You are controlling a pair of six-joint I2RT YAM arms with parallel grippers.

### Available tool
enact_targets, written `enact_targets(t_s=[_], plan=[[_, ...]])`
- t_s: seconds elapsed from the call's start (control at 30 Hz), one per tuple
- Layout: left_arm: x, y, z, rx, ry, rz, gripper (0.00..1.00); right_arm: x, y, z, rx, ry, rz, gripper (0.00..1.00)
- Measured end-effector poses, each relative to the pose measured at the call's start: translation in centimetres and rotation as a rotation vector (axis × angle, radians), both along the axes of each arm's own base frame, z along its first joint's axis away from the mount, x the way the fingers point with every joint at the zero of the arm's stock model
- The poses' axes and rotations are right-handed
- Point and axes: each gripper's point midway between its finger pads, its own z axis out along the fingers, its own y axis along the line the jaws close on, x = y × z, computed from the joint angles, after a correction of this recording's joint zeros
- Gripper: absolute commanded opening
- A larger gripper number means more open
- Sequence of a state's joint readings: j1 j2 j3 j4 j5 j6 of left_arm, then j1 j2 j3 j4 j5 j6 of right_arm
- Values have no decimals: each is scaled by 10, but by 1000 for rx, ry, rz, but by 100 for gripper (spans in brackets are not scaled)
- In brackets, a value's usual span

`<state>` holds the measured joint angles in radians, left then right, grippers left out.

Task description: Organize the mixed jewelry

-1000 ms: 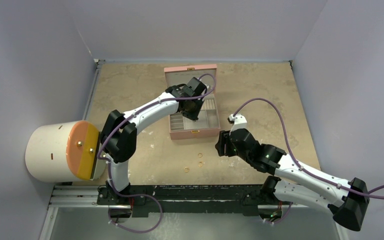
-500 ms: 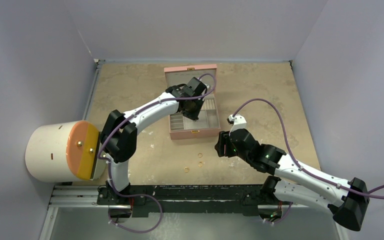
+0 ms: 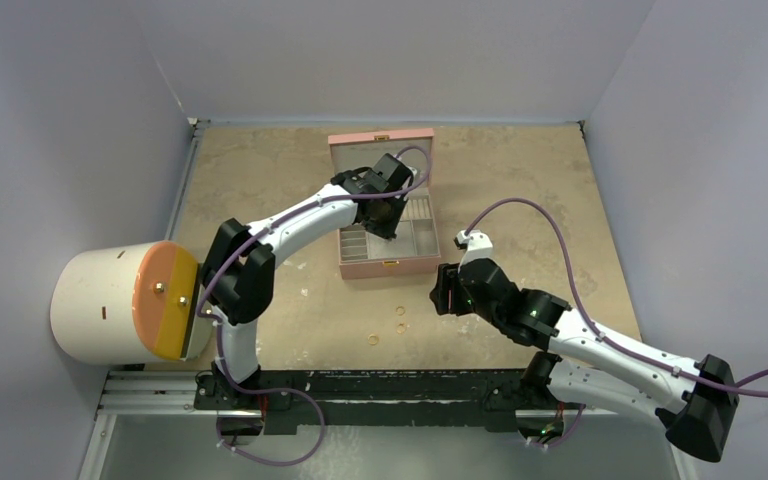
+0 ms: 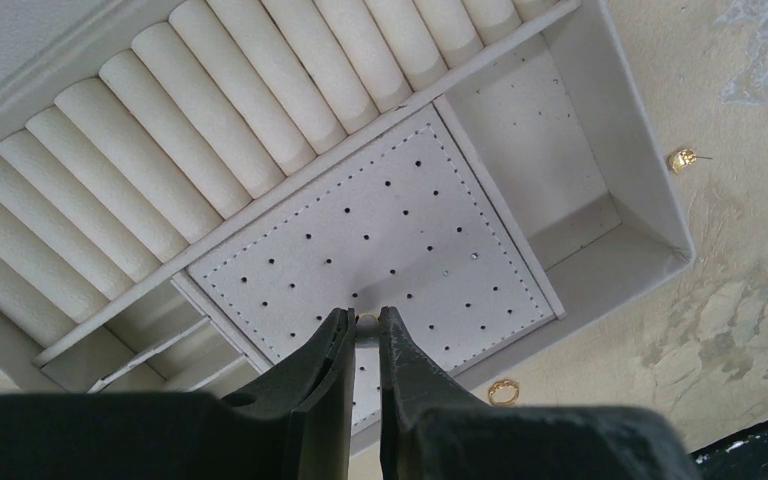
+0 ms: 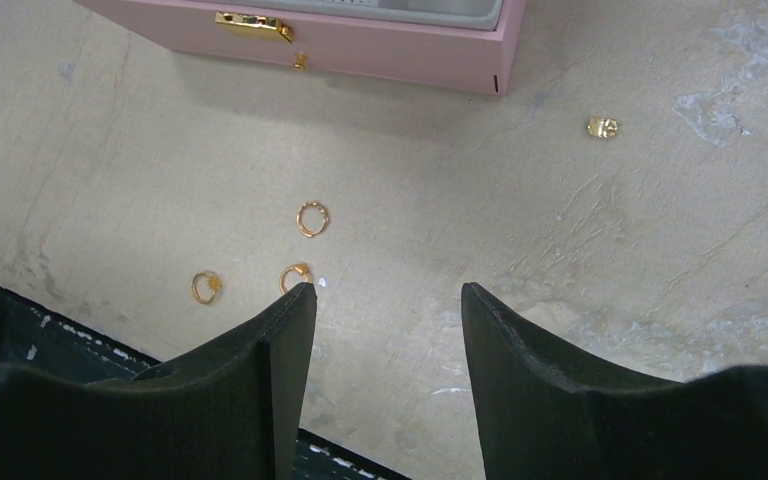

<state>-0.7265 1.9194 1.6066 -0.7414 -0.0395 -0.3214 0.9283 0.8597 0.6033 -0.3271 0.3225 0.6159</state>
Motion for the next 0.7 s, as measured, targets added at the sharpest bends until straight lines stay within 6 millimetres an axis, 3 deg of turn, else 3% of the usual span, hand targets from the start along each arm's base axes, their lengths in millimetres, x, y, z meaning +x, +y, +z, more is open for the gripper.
enact_targets(t_s=[0.7], plan=[[1, -4, 0, -17, 0, -8, 0, 0, 0, -2, -2, 4, -1, 58]])
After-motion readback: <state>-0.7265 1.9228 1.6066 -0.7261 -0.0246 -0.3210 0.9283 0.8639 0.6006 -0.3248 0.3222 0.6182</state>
